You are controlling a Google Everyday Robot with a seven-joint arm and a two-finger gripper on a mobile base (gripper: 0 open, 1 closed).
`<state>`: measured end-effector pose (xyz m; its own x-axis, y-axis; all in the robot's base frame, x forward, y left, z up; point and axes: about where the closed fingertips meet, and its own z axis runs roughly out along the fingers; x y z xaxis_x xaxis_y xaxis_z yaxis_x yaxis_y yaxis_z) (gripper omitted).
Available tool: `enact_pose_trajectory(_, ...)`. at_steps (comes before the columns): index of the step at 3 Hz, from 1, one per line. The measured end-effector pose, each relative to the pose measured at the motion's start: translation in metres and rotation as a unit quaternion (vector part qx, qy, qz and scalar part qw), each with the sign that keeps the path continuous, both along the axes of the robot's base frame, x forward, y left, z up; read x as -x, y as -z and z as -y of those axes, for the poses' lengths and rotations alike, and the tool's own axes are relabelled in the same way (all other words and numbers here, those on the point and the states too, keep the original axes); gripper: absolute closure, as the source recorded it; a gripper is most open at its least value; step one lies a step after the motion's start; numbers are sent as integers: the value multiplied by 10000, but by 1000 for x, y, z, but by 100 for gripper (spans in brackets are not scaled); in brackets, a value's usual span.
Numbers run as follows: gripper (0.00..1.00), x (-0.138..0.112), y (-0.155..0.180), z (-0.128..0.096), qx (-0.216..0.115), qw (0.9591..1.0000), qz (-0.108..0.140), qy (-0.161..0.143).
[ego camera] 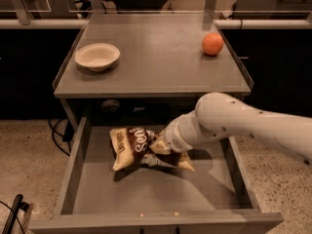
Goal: Pick brown chip bag from top drawer and place on counter
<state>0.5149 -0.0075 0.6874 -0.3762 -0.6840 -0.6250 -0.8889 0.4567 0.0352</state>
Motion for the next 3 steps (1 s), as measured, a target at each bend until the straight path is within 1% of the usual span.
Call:
enact_pose_trajectory(1,100,-11,-61,9,-202,9995,177,-182)
enact_pose_trajectory(2,100,-3,-113,19,-370,9980,378,-350)
enact_pose_trajectory(3,100,0,-156,34,-393,9966,559,-461)
